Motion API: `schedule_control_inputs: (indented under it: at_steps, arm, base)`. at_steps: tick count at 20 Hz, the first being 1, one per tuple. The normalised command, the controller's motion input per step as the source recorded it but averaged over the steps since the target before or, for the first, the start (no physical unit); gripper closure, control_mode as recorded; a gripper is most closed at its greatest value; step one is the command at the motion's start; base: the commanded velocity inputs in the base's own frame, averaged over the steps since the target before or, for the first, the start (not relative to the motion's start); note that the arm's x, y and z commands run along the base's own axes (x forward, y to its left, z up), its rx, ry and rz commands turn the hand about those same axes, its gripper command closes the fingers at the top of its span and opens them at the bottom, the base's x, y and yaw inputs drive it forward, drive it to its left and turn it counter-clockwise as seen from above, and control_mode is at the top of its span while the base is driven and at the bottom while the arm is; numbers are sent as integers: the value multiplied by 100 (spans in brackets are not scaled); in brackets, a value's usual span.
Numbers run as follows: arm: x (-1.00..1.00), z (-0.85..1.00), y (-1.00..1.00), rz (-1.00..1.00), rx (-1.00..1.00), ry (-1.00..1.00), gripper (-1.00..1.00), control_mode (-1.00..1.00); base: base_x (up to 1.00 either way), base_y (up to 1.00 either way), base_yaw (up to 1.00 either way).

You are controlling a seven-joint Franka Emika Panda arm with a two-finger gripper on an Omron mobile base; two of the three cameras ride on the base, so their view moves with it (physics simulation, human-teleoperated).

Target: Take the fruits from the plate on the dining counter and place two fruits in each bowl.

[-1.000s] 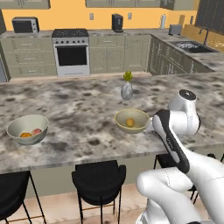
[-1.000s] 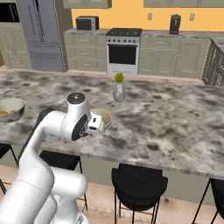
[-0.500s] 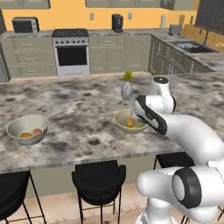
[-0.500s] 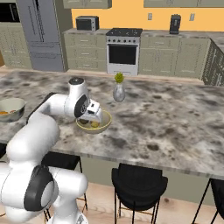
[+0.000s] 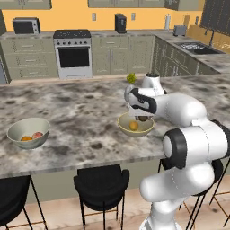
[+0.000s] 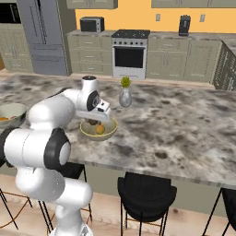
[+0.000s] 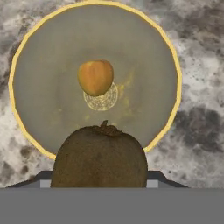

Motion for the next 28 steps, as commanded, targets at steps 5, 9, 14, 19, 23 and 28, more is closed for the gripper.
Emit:
schedule_control_inputs:
  at_steps: [5, 9, 14, 19, 23, 28]
  arm:
    - [23, -61, 0, 12, 2, 7, 100, -100]
    - [4, -43, 0, 19, 1, 0, 100, -100]
    - [16, -23, 0, 15, 0, 0, 100, -100]
    - [20, 0, 0, 12, 0, 0, 100, -100]
    - [46, 0, 0, 11, 0, 0, 100, -100]
    - [4, -4, 0, 8, 0, 0, 100, -100]
  base:
    - [0, 0, 0]
    - [0, 0, 0]
    - [0, 0, 0]
    - [0, 0, 0]
    - [0, 0, 0]
    - [0, 0, 0]
